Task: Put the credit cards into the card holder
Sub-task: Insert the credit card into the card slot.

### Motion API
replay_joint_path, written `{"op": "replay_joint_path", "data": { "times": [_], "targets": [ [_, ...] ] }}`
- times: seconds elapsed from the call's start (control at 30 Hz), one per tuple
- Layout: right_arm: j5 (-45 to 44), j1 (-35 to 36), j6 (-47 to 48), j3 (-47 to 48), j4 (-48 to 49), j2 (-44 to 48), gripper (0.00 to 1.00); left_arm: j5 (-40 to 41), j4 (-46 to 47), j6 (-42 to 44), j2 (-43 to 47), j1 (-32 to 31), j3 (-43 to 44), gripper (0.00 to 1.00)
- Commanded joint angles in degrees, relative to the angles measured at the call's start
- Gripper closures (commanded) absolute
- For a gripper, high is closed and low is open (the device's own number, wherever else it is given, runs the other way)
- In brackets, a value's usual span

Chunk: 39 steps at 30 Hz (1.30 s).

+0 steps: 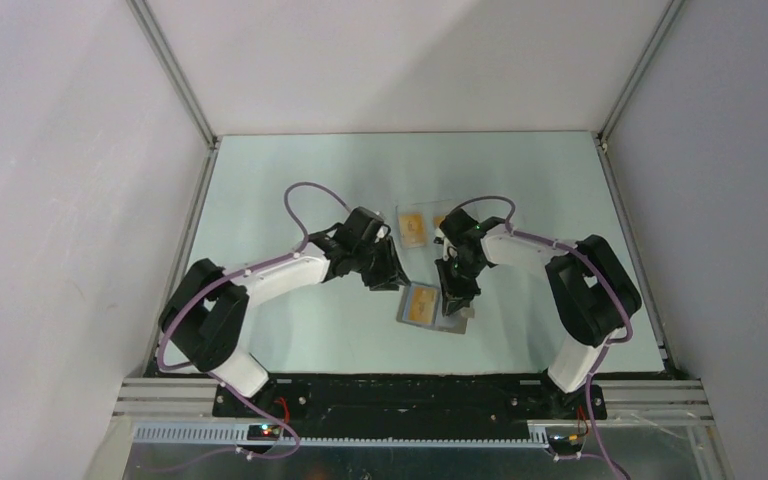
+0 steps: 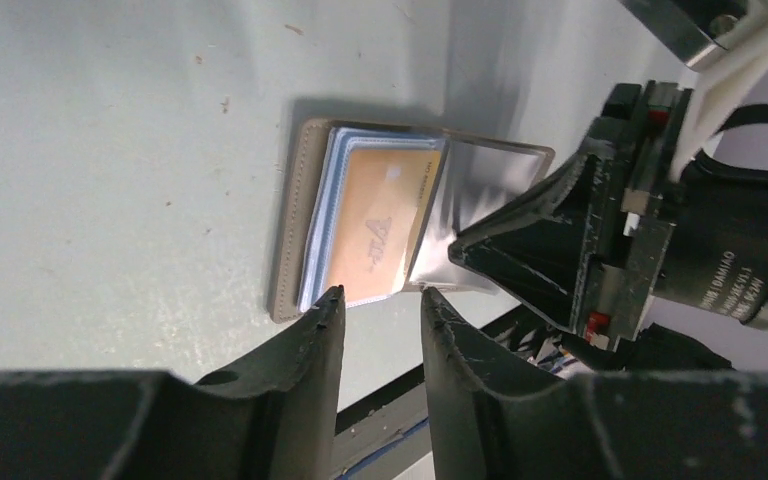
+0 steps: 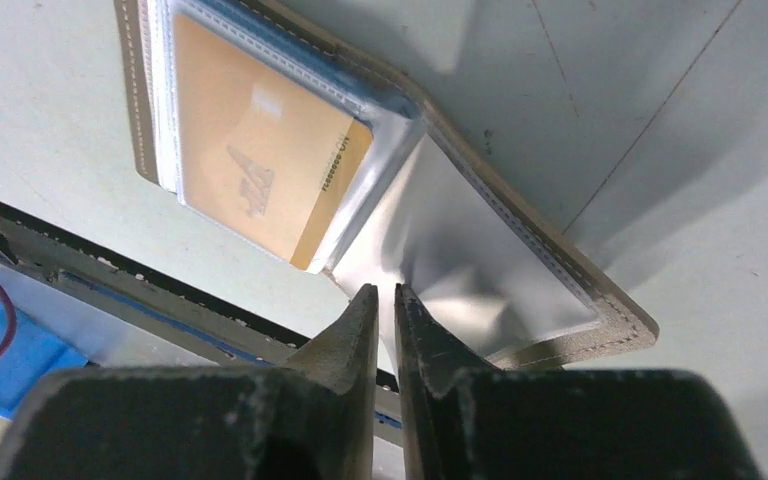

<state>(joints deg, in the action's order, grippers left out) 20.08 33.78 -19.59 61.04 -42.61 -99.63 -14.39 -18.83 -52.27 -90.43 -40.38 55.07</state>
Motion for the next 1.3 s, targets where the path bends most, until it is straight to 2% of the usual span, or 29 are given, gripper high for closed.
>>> {"op": "replay_joint_path", "data": {
  "times": [0.0,0.23,0.47,0.73,0.97,1.07,1.27],
  "targets": [
    [0.5,-0.43,1.25,-0.48,0.03,-1.06,0.88,-5.12,1.79,1.62,0.0,-0.63,1.49,0.63],
    [0.94,-0.35,1.15,-1.35,0.84,-2.24,1.0,-6.95,4.37,1.92,-4.58,-2.06,2.43,0.63],
    [1.04,-0.4,1.29,-1.36,0.84,-2.39,1.0,-6.7,5.05,2.59,-7.52,-2.43,2.89,0.61],
    [1.68,-0.45,1.23,-1.4,1.2,-2.66,1.0,-8.15,5.98,3.16,-8.76,-3.3,3.2,0.64],
    [1.91,-0.42,1.38,-1.48,1.26,-2.68,1.0,-7.22,6.17,2.97,-10.99,-3.9,3.39,0.56],
    [2.11,-0.31,1.32,-1.67,1.41,-2.29,1.0,-4.97,6.05,2.8,-10.76,-3.93,2.82,0.48],
    [2.16,-0.34,1.51,-2.05,1.52,-2.14,1.0,-2.34,6.01,3.25,-10.92,-3.94,1.86,0.45]
  ]
}}
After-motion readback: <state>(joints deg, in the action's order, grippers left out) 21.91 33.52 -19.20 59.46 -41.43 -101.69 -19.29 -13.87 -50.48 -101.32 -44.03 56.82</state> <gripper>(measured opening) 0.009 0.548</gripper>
